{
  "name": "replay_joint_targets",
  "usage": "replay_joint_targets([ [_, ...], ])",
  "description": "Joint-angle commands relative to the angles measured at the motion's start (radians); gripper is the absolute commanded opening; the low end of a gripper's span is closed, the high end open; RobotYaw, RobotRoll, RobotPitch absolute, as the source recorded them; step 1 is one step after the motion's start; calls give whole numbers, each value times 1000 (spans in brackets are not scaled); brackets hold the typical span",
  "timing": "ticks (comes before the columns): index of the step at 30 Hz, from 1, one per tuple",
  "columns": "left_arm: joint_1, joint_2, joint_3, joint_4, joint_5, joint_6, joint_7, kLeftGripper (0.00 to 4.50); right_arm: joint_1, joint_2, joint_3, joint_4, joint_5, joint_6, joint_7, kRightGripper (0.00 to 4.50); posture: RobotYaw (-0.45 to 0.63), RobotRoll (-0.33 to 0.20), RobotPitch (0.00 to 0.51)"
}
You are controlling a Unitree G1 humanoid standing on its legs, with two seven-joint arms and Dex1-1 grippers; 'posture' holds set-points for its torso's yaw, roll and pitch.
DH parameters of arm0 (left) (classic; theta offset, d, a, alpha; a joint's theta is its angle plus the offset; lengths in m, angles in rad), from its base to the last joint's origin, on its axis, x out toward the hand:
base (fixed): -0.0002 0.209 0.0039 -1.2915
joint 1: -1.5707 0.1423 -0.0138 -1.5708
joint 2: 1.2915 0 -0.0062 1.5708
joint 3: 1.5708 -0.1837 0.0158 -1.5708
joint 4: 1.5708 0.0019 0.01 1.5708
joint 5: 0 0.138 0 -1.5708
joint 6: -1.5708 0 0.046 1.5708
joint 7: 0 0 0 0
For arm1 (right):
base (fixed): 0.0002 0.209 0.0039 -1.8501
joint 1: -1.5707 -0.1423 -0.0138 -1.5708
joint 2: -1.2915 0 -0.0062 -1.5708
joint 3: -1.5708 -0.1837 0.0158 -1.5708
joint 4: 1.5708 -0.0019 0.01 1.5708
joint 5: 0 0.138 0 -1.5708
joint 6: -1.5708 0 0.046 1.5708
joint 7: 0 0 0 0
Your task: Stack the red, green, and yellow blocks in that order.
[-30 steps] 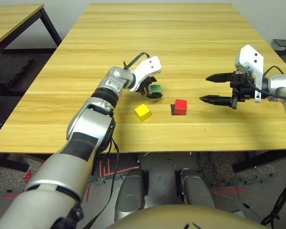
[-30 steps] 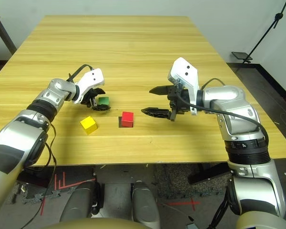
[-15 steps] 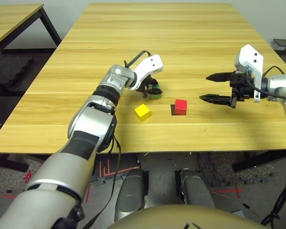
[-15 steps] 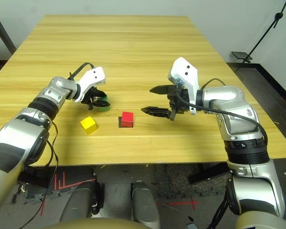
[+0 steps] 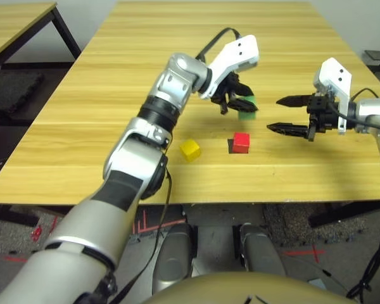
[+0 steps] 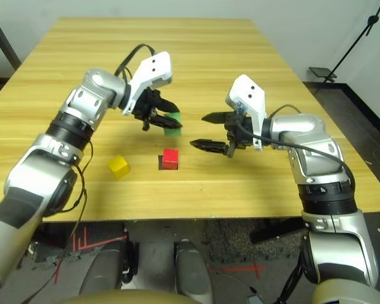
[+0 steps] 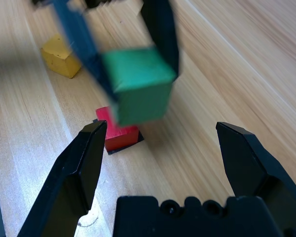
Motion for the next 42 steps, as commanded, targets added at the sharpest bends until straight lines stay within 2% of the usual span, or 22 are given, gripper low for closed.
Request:
replay_joint_targets([
  [1, 44, 2, -48, -46, -4, 18, 8, 1952, 16, -6, 1, -14, 16, 5, -8, 4500, 69, -72, 55],
  [9, 93, 32, -107, -46, 5, -38, 10, 1952, 42, -14, -10, -50, 29, 27, -24, 4500, 46, -67, 55],
  [31, 51, 37, -114, 108, 31, -218, 46, 1952, 63, -27, -9, -84, 61, 51, -52, 4500, 43, -72, 56],
  [42, 73, 44, -120, 95, 33, -213, 36, 1952, 53, -28, -6, -72, 58, 49, -51, 4500, 47, -76, 58],
])
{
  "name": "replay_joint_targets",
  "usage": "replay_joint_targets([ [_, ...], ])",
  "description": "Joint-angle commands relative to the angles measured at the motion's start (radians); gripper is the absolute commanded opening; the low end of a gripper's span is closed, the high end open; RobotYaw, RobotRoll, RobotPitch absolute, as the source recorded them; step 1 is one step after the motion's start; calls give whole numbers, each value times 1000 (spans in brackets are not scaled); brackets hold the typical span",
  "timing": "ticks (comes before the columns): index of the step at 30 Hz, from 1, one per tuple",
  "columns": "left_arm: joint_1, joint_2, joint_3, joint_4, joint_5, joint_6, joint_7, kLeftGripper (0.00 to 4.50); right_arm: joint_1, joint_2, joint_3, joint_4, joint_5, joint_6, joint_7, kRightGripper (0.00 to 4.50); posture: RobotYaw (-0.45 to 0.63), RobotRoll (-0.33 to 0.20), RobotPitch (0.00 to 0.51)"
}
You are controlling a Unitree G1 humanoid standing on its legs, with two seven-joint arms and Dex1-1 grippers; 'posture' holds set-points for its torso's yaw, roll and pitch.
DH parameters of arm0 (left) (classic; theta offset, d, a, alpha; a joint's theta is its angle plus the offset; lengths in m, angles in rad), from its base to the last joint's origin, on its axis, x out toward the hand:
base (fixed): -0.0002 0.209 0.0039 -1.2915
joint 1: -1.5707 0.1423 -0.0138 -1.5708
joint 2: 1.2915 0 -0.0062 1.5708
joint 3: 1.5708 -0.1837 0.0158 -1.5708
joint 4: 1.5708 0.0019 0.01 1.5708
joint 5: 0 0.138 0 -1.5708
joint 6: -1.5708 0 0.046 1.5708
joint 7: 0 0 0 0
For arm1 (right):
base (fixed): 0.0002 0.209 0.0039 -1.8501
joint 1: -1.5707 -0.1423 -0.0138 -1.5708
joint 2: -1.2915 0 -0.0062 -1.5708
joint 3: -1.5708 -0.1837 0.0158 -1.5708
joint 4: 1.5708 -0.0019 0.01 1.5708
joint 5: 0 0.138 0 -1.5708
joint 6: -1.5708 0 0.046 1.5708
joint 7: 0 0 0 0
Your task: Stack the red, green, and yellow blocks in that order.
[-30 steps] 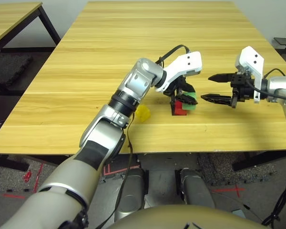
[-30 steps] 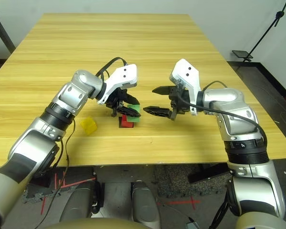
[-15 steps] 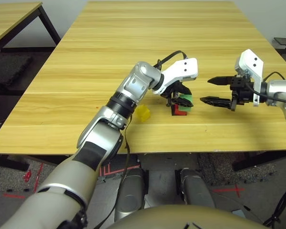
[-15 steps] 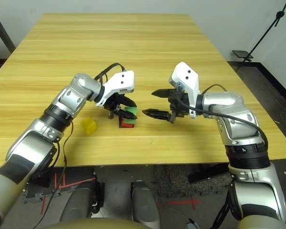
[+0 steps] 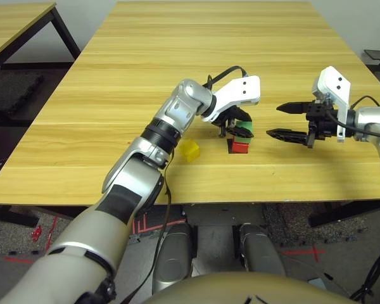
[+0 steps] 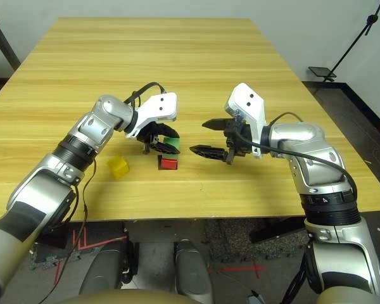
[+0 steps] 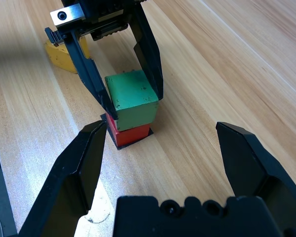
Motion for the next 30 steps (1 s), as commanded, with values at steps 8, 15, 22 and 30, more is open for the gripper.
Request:
replay_joint_targets([
  [8, 15, 0, -13, -34, 6, 40, -6, 1952, -13, -8, -2, 18, 13, 0, 2, 4500, 47, -76, 58],
  [15, 32, -3, -14, -73, 2, 116, 10, 3356, -12, -5, 0, 28, 11, -7, 3, 4500, 61, -75, 59],
  [22, 65, 40, 52, -310, -48, 359, 70, 4470, -19, -2, 1, 49, 8, -21, 6, 4500, 82, -72, 56],
  [30, 297, 288, 180, -906, -102, 913, 231, 4470, -23, 3, 8, 65, 11, -31, 18, 4500, 132, -66, 72],
])
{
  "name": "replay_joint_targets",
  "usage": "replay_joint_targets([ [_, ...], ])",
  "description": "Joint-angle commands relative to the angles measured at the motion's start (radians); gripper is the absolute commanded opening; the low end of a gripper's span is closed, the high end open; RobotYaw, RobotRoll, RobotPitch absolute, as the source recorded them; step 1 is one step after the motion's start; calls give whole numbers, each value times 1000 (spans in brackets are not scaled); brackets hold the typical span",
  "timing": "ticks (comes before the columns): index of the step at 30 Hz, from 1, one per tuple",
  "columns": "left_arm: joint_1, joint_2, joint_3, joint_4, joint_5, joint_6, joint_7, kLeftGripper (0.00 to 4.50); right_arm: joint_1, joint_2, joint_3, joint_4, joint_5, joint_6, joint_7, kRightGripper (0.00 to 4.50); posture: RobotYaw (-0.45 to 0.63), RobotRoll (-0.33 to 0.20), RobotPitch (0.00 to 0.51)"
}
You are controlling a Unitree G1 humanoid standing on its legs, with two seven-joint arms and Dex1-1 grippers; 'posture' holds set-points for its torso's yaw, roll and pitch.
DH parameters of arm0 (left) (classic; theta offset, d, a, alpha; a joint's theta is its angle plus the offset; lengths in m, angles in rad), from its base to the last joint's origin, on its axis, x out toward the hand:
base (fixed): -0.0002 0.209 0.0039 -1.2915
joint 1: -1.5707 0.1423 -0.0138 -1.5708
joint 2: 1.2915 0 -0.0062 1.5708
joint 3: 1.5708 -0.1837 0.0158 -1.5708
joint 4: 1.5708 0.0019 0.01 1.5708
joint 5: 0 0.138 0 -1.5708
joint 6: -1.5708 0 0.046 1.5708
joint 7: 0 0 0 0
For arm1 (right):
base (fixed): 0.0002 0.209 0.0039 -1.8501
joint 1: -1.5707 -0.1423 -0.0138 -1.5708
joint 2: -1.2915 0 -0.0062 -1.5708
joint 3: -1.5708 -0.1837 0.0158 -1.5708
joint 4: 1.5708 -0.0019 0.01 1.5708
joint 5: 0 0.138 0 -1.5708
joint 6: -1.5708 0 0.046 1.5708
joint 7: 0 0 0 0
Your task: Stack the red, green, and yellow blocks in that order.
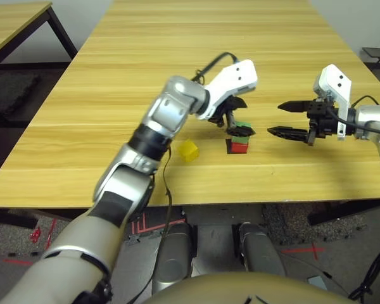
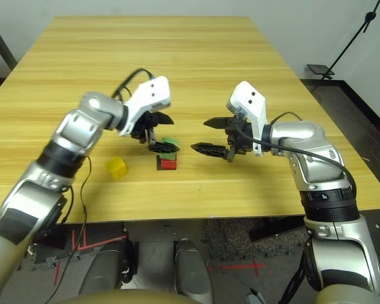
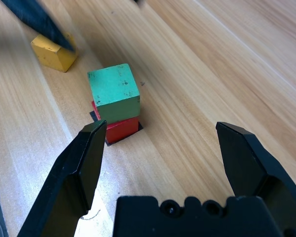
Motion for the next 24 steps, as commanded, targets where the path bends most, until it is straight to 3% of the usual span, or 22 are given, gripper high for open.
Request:
replay_joint_targets([
  [1, 127, 95, 38, -209, -27, 185, 76, 4470, -3, 2, 8, 10, 12, -11, 13, 4500, 136, -66, 73],
  [7, 335, 162, 84, -344, -61, 261, 210, 4470, -31, 16, 27, 47, 1, -27, 31, 4500, 168, -72, 78],
  [13, 457, 111, 87, -322, -95, 221, 332, 4470, -64, 29, 48, 83, -7, -45, 46, 4500, 182, -81, 77],
  [24, 481, 70, 54, -216, -119, 53, 419, 4470, -54, 19, 48, 66, -1, -32, 50, 4500, 165, -90, 75],
])
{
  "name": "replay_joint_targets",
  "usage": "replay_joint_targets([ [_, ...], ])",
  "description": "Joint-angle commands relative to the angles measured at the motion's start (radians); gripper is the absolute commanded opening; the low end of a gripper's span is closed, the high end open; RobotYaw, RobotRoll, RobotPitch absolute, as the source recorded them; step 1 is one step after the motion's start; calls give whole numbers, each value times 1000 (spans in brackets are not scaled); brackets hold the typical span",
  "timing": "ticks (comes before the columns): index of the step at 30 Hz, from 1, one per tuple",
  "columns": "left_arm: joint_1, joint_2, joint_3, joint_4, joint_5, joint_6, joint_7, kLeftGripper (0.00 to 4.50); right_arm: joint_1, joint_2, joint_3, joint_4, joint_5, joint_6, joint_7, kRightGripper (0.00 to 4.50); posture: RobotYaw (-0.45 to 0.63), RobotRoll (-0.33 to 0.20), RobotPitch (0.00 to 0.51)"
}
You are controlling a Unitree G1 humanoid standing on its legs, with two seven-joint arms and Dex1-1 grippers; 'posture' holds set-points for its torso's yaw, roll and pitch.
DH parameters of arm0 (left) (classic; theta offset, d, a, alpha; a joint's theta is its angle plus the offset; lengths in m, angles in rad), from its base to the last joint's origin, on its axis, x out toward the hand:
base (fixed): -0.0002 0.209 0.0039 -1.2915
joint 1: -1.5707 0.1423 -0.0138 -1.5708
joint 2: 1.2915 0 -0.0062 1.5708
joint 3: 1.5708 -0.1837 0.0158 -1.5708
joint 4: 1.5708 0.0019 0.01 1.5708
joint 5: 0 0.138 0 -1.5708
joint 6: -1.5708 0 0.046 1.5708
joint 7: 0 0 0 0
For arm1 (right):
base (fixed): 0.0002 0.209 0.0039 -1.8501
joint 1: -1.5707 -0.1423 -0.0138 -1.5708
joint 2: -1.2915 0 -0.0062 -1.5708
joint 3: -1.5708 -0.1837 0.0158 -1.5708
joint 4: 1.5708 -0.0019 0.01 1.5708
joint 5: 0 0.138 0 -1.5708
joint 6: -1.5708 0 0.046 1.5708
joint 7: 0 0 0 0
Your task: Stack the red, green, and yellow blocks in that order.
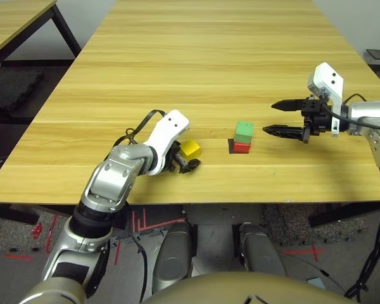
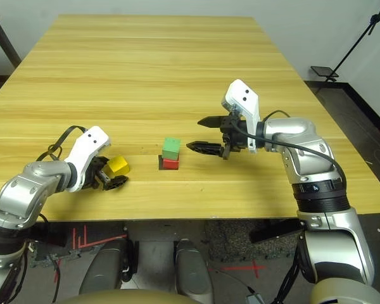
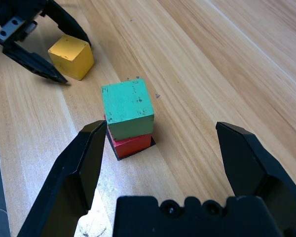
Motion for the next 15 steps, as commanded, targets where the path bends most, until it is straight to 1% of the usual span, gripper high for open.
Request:
replay_joint_targets([
  [1, -15, 13, -17, 15, -22, -17, 4, 4085, 5, -12, 4, -16, 2, 9, 1, 4500, 164, -89, 74],
  [2, -27, 26, -23, 3, -34, -5, -9, 3890, 8, -12, 2, -19, 3, 10, -2, 4500, 162, -88, 74],
  [5, -64, 78, -40, -41, -83, 54, -53, 2874, 14, -11, -1, -24, 4, 13, -7, 4500, 161, -86, 73],
  [7, -121, 129, -53, -88, -144, 121, -111, 2125, 17, -12, -3, -26, 5, 14, -9, 4500, 161, -85, 71],
  [8, -141, 146, -56, -100, -166, 141, -127, 1934, 18, -12, -3, -28, 6, 15, -10, 4500, 161, -84, 70],
  [10, -243, 173, -55, -94, -209, 153, -173, 1945, 26, -20, -4, -29, 7, 14, -2, 4500, 163, -80, 70],
  [12, -342, 189, -63, -54, -230, 112, -217, 1945, 37, -29, -3, -30, 10, 8, 15, 4500, 164, -78, 71],
  [15, -477, 164, -90, 73, -252, -1, -303, 1945, 56, -39, -5, -38, 18, -4, 43, 4500, 162, -70, 67],
])
